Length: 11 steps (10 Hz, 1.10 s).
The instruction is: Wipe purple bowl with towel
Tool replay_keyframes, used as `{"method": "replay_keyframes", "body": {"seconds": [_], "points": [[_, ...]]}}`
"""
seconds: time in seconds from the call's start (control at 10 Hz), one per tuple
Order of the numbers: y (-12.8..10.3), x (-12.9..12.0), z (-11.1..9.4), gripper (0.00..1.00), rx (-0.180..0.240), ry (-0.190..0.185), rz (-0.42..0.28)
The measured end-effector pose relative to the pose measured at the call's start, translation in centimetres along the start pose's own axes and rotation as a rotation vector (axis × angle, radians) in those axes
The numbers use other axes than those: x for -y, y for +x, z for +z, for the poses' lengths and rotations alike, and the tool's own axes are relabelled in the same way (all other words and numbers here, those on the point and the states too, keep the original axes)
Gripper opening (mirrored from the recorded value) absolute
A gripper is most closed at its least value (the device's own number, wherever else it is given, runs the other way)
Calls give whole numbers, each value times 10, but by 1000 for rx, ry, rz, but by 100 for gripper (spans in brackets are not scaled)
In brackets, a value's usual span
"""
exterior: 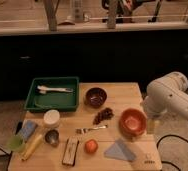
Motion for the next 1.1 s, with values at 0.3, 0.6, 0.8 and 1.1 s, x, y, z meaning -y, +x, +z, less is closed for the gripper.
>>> {"method": "replay_keyframes", "body": {"seconds": [0.3,0.6,0.8,1.1], "points": [[-8,-17,5,80,-1,-1,-16],[-23,-28,13,80,5,-2,-50],[-36,-40,17,80,11,0,-81],[-48,-51,31,80,15,-1,-131]]}}
